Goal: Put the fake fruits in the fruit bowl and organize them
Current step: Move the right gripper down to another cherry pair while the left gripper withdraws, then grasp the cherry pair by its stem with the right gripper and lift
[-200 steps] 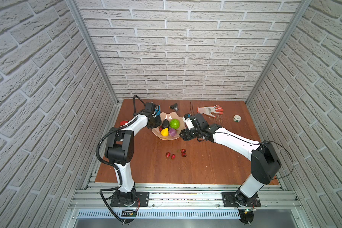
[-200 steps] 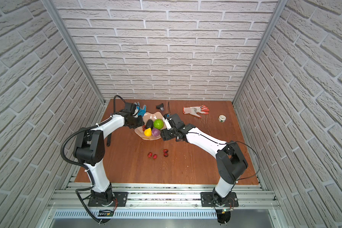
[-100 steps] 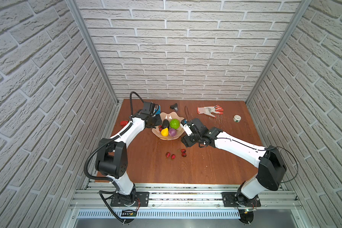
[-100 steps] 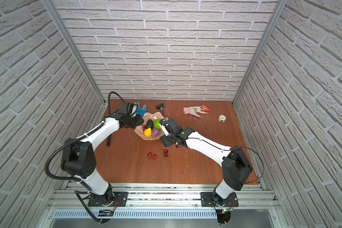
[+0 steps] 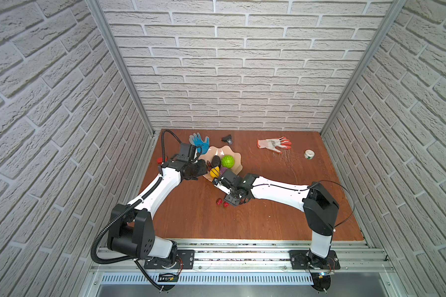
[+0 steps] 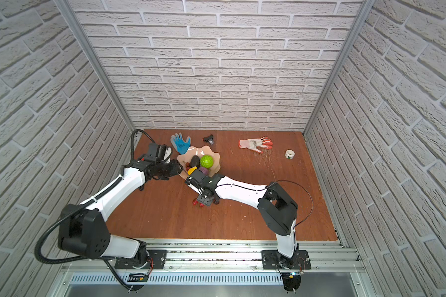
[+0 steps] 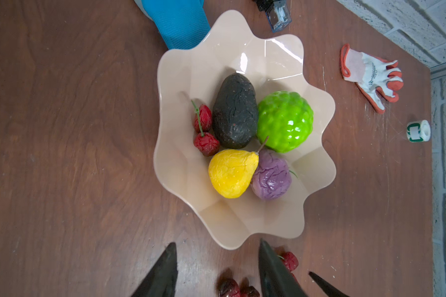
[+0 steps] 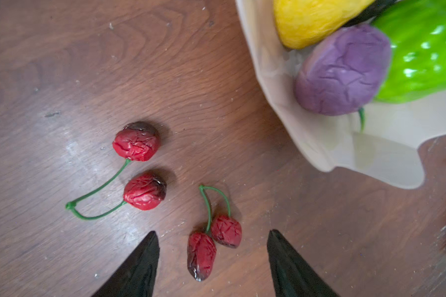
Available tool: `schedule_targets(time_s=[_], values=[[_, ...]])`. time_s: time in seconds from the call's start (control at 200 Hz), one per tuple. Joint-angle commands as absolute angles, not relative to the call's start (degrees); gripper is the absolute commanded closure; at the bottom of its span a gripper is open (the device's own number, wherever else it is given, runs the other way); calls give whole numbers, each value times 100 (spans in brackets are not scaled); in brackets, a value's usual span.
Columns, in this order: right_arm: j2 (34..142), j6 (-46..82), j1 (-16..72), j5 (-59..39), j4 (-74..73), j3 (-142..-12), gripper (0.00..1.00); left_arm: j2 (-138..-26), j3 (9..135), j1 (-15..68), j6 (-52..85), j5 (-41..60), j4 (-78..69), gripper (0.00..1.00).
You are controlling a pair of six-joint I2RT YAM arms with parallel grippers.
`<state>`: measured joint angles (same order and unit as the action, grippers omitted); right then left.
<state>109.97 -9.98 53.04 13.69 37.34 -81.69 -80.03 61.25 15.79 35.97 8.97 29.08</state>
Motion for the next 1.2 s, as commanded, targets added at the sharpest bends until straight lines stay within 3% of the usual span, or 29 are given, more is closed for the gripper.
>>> schedule_targets(time_s=[0.0,0.37,0.78,1.145,1.165,1.195], values=[[11118,-1266,5341,1448,3740,-8294,33,-7662,5844,1453,3688,910,2962,47],[11676,-1616,5295,1521,3718,-8390,34,-7143,5372,977,3885,1164,2857,47],[11947,-1652,5144,1443,3926,-8549,46,-7146,5397,914,3885,1169,2839,46],[12142,-1643,4875,798,4069,-8679,63,-7158,5491,879,3852,1162,2921,46],[12151,-1642,4878,762,4065,-8691,67,-7163,5501,877,3854,1153,2933,46],[12167,-1627,4869,720,4059,-8689,81,-7155,5510,877,3846,1135,2951,46]])
